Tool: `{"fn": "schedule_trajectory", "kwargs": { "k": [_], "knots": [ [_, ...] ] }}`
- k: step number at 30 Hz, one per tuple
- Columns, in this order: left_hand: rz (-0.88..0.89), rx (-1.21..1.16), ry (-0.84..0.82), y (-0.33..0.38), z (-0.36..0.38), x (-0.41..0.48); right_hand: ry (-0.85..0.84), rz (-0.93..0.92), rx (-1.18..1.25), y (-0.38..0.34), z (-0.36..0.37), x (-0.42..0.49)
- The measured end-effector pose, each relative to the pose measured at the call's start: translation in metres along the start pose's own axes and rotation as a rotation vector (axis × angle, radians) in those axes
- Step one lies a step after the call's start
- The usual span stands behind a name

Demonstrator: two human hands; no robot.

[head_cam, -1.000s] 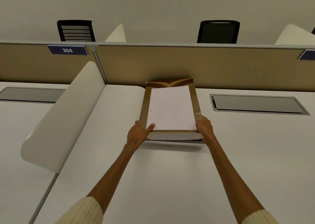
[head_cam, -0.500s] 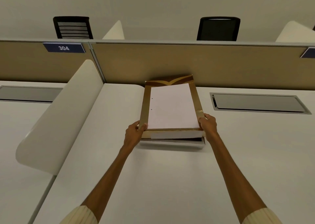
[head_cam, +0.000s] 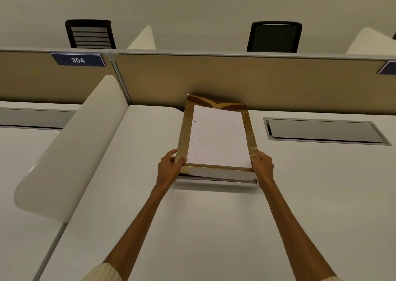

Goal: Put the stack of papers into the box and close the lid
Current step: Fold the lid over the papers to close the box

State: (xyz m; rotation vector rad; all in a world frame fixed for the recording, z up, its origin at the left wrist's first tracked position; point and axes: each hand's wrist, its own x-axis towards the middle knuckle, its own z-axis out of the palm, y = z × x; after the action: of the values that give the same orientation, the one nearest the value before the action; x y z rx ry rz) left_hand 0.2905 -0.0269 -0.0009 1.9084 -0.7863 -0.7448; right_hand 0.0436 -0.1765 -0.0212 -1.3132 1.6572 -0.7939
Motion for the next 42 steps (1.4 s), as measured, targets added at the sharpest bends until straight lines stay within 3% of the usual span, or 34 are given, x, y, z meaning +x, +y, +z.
{"fn": "schedule_trajectory", "kwargs": {
  "k": [12, 34, 42],
  "knots": [
    [-0.069, -0.072, 0.02, -0.017, -0.006, -0.015, -0.012, -0.056, -0.015, 0.007, 0.002, -0.019],
    [0.076, 0.016, 0.051, -0.028, 0.008, -0.001, -0.067, -0.041, -0.061, 0.012, 0.007, -0.016],
    [0.097, 0.019, 0.113, -0.027, 0.028, 0.022, 0.007, -0.201, -0.054, 0.013, 0.012, -0.004]
  ]
}}
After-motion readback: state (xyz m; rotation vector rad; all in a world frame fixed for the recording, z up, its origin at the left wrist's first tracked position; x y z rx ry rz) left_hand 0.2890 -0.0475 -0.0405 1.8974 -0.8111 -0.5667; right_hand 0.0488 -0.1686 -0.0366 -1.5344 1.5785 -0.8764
